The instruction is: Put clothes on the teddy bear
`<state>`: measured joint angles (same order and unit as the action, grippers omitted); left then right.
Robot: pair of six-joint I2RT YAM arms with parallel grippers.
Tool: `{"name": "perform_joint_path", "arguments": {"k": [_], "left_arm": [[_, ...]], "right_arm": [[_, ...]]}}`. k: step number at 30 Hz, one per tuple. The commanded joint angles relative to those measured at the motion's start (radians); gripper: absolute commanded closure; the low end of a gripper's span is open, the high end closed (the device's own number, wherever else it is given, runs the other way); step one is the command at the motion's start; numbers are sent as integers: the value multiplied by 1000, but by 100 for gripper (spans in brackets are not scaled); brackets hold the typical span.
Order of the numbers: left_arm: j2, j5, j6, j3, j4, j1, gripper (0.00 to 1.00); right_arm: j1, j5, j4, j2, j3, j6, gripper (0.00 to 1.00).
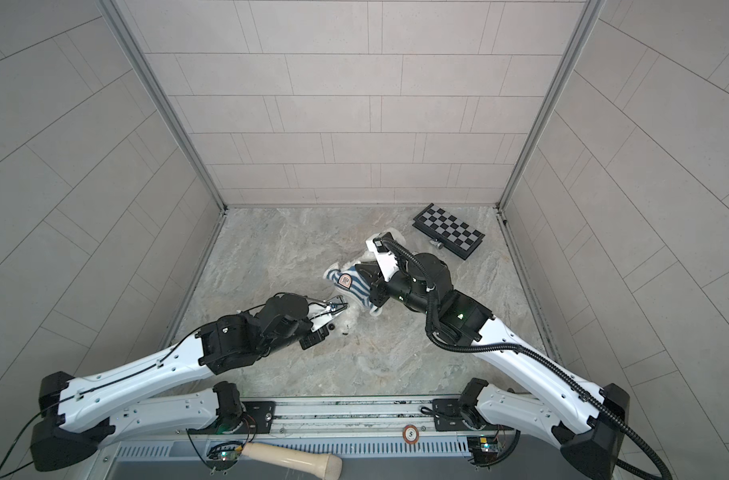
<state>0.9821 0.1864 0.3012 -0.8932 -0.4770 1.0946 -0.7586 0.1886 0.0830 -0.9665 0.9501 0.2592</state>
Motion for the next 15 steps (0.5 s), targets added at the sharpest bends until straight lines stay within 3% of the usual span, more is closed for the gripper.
{"name": "perform_joint_path", "arguments": {"k": [1, 15], "left_arm": [[-21, -3, 35, 21, -62, 14, 100], [-104, 33, 13, 75, -27, 8, 100]], "right_arm": [[32, -177, -60, 105, -31, 44, 100], [45, -384, -56, 295, -210, 104, 100]]}}
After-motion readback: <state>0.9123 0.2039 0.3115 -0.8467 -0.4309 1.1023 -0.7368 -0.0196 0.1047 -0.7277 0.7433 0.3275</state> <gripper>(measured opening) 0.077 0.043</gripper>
